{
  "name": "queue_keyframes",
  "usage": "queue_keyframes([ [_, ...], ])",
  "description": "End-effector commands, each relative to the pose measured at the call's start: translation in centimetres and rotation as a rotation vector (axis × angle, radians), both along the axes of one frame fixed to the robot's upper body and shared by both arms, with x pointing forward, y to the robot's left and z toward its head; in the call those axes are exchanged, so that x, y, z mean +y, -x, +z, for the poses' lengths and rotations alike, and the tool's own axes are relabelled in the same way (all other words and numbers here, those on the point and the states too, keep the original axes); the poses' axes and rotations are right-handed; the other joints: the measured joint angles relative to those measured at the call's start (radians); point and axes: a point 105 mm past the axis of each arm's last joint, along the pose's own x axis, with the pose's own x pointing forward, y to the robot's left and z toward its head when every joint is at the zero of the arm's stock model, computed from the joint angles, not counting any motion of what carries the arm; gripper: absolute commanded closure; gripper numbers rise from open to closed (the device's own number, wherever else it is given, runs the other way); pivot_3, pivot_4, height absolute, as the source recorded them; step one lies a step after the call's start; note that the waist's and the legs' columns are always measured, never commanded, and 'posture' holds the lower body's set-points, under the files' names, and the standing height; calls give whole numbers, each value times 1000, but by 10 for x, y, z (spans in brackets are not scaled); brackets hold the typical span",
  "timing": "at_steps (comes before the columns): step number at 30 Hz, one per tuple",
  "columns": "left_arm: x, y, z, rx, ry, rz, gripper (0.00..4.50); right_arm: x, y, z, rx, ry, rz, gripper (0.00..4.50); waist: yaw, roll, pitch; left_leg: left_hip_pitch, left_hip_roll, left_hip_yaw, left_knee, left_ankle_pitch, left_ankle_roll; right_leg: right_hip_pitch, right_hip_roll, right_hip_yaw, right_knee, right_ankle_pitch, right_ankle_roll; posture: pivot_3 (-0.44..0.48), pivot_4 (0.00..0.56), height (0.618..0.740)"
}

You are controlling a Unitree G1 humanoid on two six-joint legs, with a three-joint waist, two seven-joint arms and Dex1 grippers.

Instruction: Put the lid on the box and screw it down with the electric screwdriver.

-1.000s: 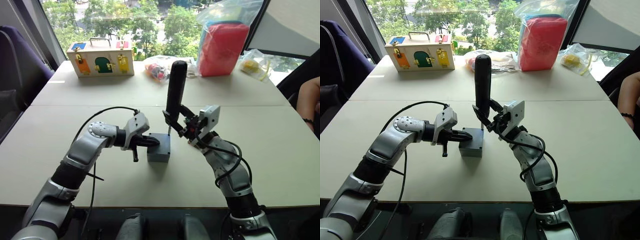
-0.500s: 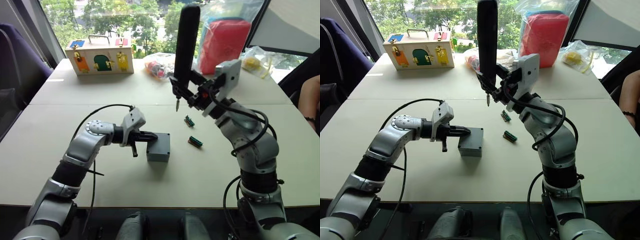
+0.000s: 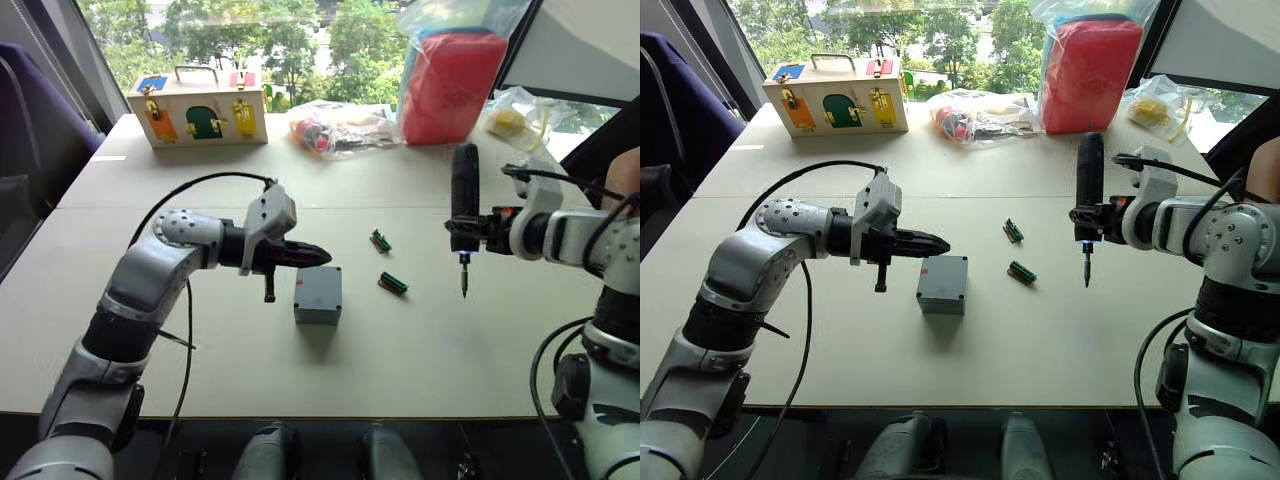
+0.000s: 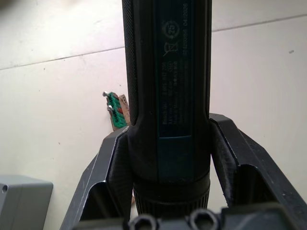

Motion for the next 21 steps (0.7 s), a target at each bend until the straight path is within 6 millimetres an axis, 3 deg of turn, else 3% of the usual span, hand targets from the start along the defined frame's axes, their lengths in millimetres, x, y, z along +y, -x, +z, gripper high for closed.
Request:
queue_keyframes([
  [1, -7, 15, -2, -15, -29, -86, 4500, -13, 20, -18, 119, -28, 12, 2626, -1, 1, 0, 0, 0, 0, 0, 0, 0, 1, 0, 0, 0, 0, 0, 0, 150, 740],
  [5, -13, 10, -10, -5, -18, -81, 4500, -22, 30, -39, 224, -15, -26, 2626, -6, 1, 1, 1, 0, 1, 3, 0, 1, 1, 0, 0, 3, 0, 0, 0, 150, 740],
  [17, -11, -1, -22, -2, -13, -10, 4500, -18, 27, -50, 287, 25, -52, 2626, 5, 0, 2, 0, 1, 1, 5, 0, 1, 2, 4, 1, 3, 0, 1, 0, 150, 740],
  [19, -8, -3, -22, -1, -14, 7, 4500, -19, 27, -53, 292, 38, -63, 1610, 4, 0, 2, 1, 1, 1, 5, 0, 1, 2, 4, 1, 3, 0, 1, 0, 150, 740],
  [21, -2, -5, -22, 5, -14, 36, 4500, -21, 27, -52, 281, 68, -79, 948, 3, 0, 2, 1, 1, 1, 5, 0, 1, 2, 4, 1, 3, 0, 1, 0, 150, 740],
])
